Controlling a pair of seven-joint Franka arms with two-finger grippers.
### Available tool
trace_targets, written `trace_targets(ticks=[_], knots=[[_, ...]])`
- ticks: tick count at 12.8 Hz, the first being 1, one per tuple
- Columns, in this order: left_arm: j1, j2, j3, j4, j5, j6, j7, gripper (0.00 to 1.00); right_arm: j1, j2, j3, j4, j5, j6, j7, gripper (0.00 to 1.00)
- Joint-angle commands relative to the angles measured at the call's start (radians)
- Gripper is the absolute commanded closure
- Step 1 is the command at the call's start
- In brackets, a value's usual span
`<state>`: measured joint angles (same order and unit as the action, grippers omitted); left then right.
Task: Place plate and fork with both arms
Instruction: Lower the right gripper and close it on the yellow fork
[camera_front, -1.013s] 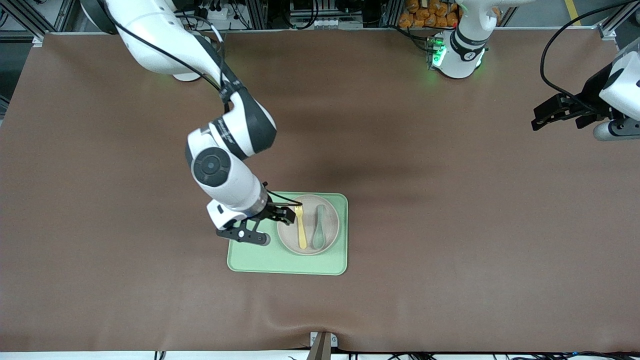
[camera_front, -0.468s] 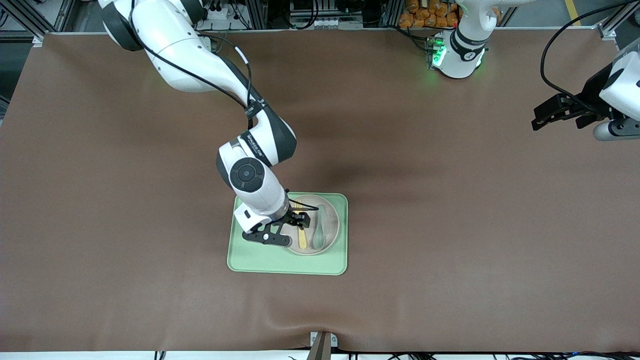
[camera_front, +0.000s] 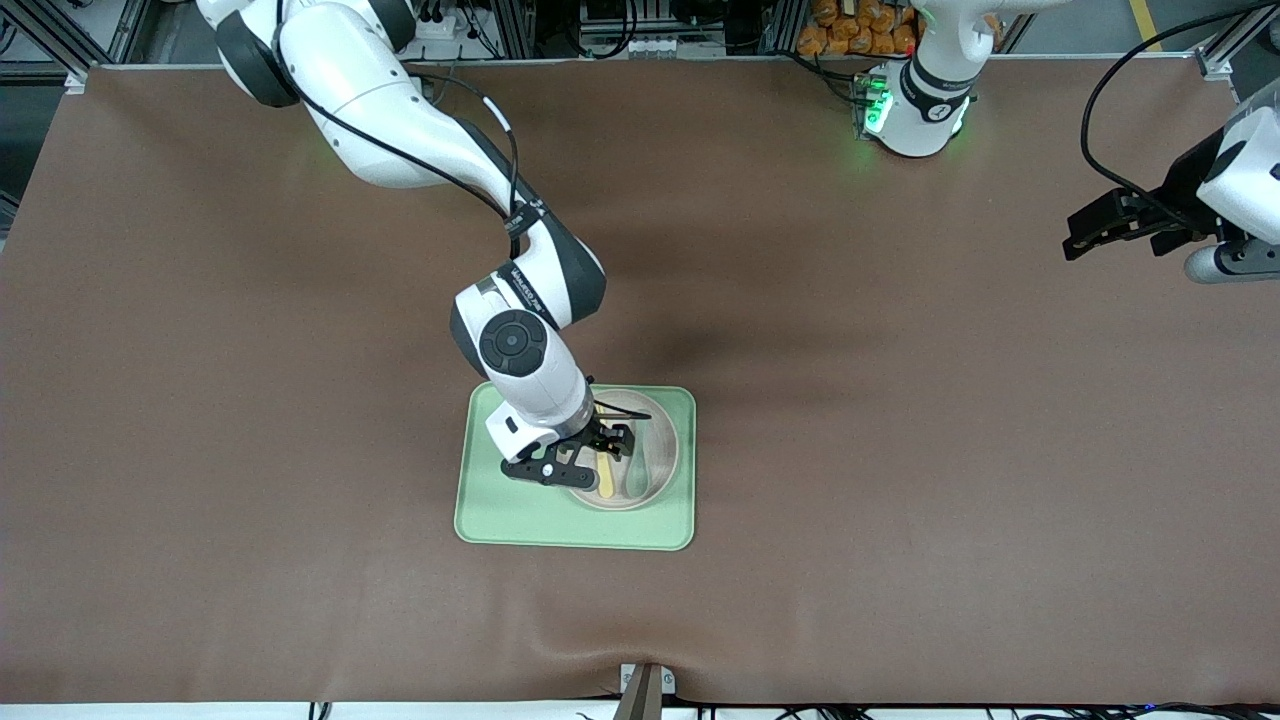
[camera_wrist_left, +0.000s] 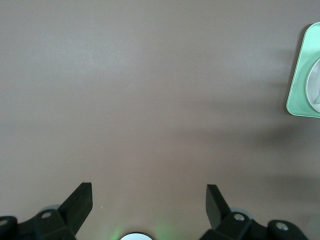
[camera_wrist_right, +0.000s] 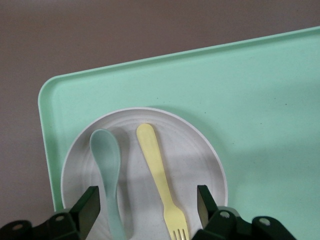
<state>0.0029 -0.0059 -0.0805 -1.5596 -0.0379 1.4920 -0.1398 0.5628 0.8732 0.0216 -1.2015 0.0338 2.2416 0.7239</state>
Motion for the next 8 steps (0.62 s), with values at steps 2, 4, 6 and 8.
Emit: trace_targets(ticks=[2,4,6,8], knots=[[0.0,-0.006,0.002,-0.013,0.023,-0.006,0.019,0.0,0.022,0.062,-0.009,0.037,-0.063,0.0,-0.078,0.24],[-0.001,-0.006,0.001,-0.013,0.023,-0.006,0.02,0.0,0.035,0.081,-0.009,0.034,-0.081,-0.004,-0.118,0.29],[0.0,-0.008,0.001,-0.011,0.023,-0.006,0.02,0.0,0.046,0.081,-0.009,0.03,-0.101,-0.019,-0.156,0.37],[-0.001,-0.008,0.001,-0.011,0.023,-0.006,0.02,0.0,0.054,0.081,-0.009,0.028,-0.11,-0.028,-0.162,0.45]])
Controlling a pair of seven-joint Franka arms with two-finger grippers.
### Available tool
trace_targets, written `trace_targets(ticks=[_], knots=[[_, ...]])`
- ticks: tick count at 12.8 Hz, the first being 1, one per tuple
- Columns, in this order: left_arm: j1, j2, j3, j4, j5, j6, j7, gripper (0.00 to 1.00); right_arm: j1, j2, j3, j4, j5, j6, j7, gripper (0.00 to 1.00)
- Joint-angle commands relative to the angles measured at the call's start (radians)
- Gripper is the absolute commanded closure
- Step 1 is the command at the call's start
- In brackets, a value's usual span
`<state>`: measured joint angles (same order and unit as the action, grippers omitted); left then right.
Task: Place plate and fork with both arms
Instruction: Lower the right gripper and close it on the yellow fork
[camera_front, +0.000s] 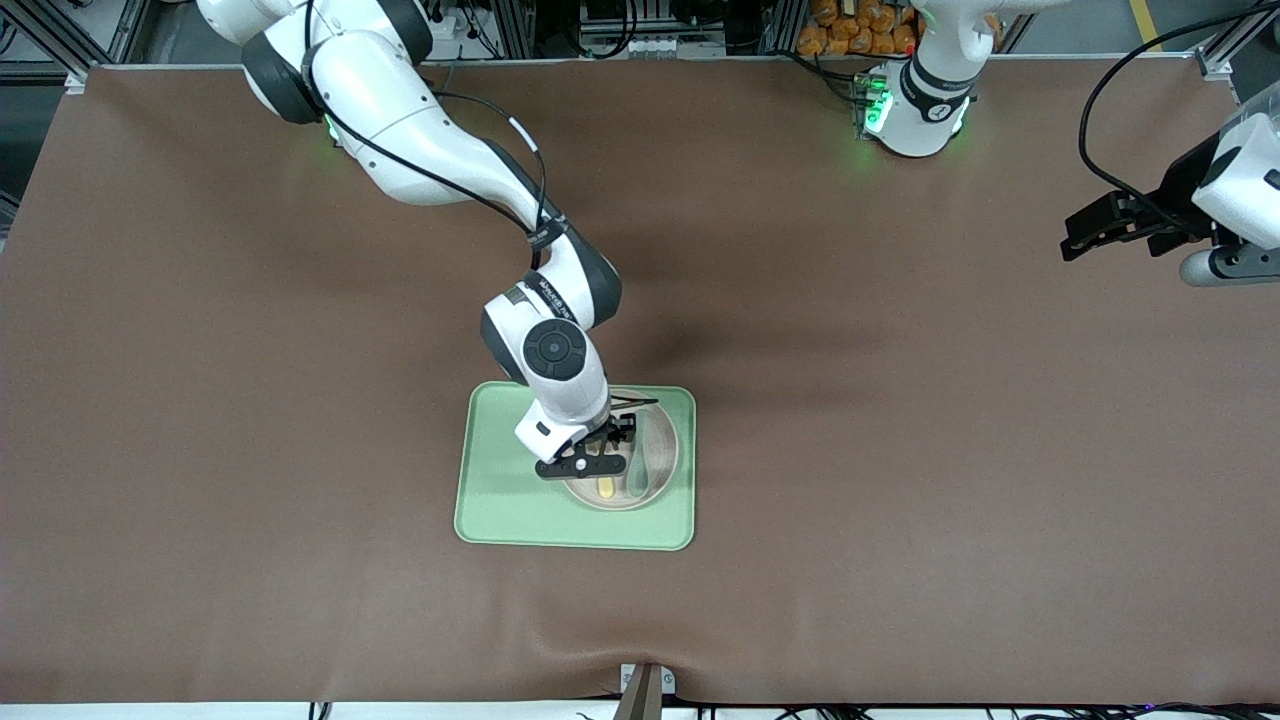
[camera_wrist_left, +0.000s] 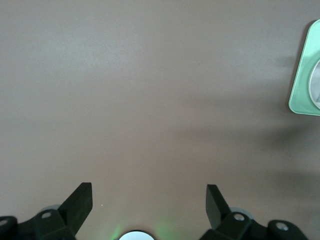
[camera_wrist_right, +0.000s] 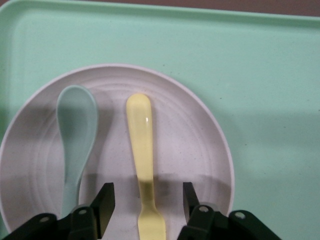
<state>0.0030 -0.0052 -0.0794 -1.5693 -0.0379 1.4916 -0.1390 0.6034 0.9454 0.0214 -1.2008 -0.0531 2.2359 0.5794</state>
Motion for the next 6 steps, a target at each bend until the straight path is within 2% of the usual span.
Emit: trace_targets(ticks=[1,2,6], knots=[[-0.001,-0.009,0.0,-0.002,0.023,-0.005,0.019,0.0,0.013,0.009,-0.009,0.027,-0.051,-0.041,-0.03,0.45],[-0.001,-0.009,0.0,-0.002,0.021,-0.004,0.019,0.0,0.012,0.013,-0.008,0.027,-0.072,-0.065,-0.048,0.46],[-0.001,-0.007,0.0,-0.002,0.021,-0.002,0.019,0.0,0.012,0.019,-0.006,0.029,-0.068,-0.064,-0.05,0.5]])
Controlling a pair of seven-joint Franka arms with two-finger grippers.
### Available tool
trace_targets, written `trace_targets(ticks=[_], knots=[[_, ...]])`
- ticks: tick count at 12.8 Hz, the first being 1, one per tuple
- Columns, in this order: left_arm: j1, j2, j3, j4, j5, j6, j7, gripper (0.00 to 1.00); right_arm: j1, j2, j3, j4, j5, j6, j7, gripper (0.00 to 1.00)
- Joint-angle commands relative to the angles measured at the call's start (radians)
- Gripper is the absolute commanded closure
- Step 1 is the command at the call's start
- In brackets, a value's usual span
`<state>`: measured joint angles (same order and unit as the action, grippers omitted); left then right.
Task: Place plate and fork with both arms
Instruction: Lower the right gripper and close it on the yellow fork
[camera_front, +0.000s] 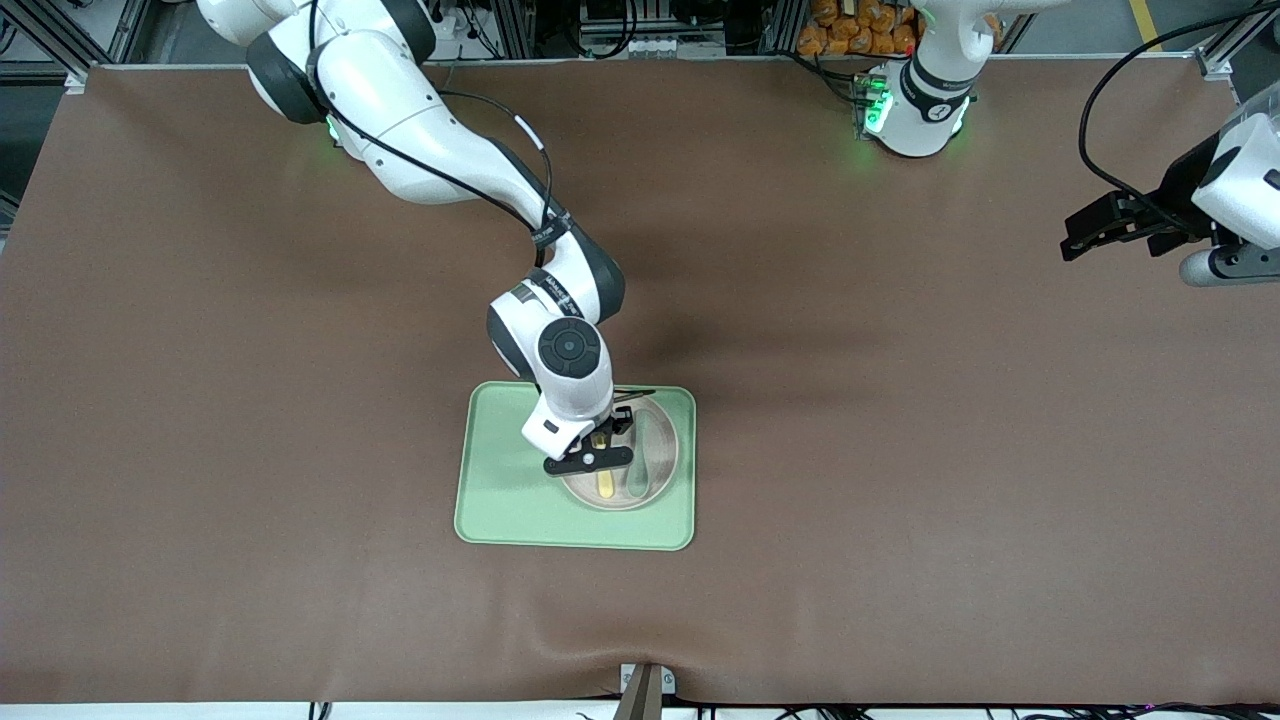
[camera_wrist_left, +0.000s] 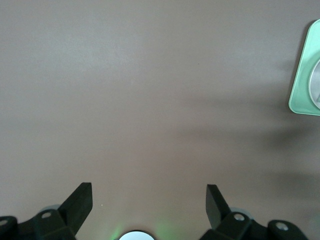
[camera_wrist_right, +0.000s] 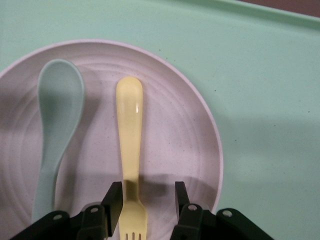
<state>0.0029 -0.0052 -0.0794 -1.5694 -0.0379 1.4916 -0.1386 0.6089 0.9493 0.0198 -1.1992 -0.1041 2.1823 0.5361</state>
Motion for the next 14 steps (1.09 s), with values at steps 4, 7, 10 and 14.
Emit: trace_targets(ticks=[4,7,10,14], knots=[[-0.001,-0.007,0.0,-0.001,0.021,-0.001,0.019,0.0,0.008,0.019,-0.001,0.036,-0.011,-0.006,-0.005,0.52],[-0.001,-0.007,0.0,-0.001,0.021,-0.001,0.019,0.0,0.006,0.029,0.0,0.038,-0.008,0.023,-0.001,0.54],[-0.003,-0.006,0.0,-0.003,0.021,-0.001,0.019,0.0,0.008,0.042,0.0,0.039,-0.006,0.05,0.001,0.57],[-0.003,-0.002,-0.002,-0.001,0.021,-0.001,0.017,0.0,0.011,0.048,0.0,0.036,-0.008,0.053,0.001,0.73]])
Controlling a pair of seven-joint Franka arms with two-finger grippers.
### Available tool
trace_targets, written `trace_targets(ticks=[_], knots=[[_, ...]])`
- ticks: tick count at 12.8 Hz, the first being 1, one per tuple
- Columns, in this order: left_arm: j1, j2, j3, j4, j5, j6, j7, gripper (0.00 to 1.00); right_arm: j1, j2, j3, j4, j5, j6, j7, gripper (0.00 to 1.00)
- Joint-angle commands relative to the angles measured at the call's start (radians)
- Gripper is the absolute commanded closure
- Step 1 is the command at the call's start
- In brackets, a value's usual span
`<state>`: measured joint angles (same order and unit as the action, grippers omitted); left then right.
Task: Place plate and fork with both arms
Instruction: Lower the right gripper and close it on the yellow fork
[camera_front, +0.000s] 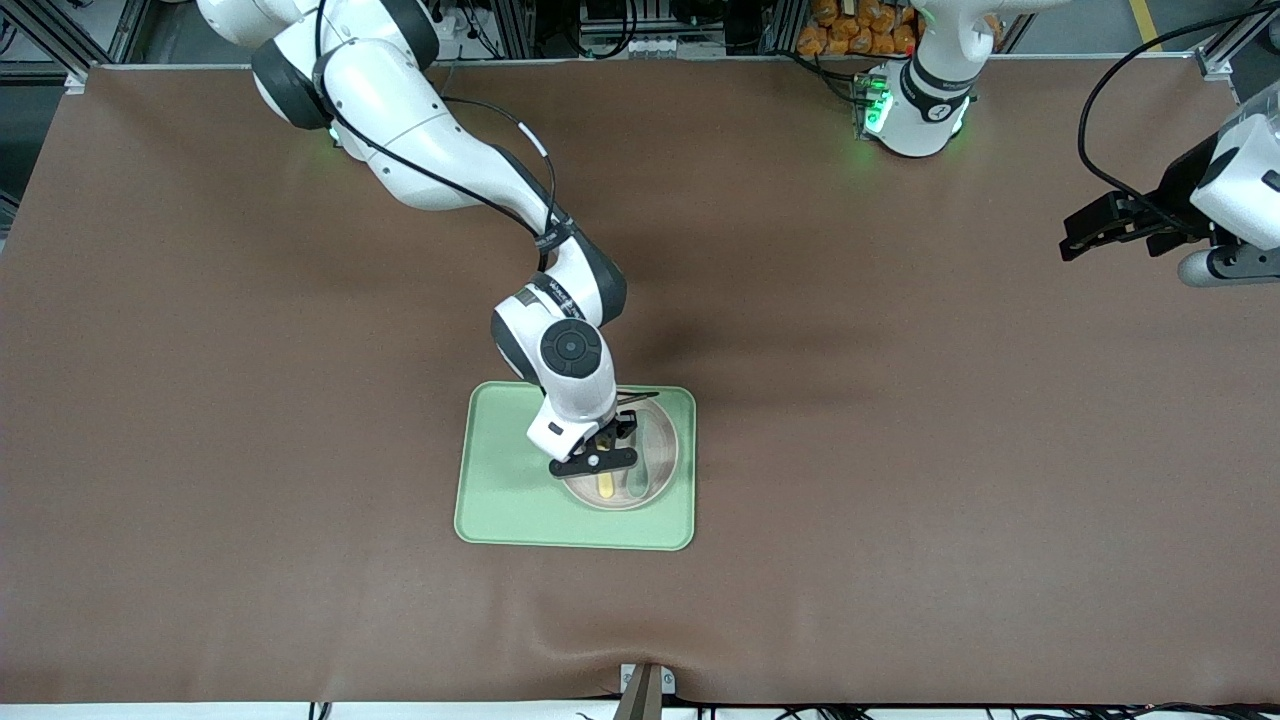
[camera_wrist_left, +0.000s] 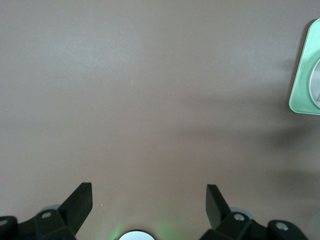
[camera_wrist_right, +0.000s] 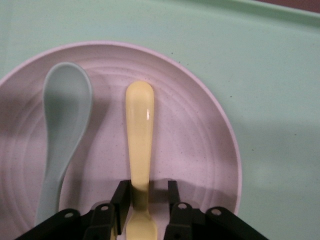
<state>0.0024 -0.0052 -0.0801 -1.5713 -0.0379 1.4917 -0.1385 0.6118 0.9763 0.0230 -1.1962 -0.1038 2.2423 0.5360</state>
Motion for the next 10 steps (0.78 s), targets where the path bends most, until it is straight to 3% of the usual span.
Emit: trace_targets(ticks=[1,3,6,8,10], knots=[[-0.002,-0.003,-0.001,0.001,0.021,-0.002,0.017,0.0,0.008,0.019,-0.003,0.035,-0.008,-0.01,0.001,0.84],[-0.002,-0.003,-0.001,0.001,0.02,-0.001,0.019,0.0,0.006,0.013,0.0,0.036,-0.008,-0.021,-0.001,0.99],[-0.002,-0.003,-0.003,0.002,0.015,-0.001,0.019,0.0,-0.023,-0.001,0.05,0.13,0.013,-0.163,0.001,1.0],[-0.002,-0.003,-0.003,0.002,0.015,-0.001,0.019,0.0,-0.053,-0.03,0.054,0.145,0.074,-0.194,-0.001,1.0],[-0.002,-0.003,-0.003,0.002,0.015,-0.001,0.019,0.0,-0.092,-0.05,0.043,0.141,0.075,-0.204,-0.014,1.0]])
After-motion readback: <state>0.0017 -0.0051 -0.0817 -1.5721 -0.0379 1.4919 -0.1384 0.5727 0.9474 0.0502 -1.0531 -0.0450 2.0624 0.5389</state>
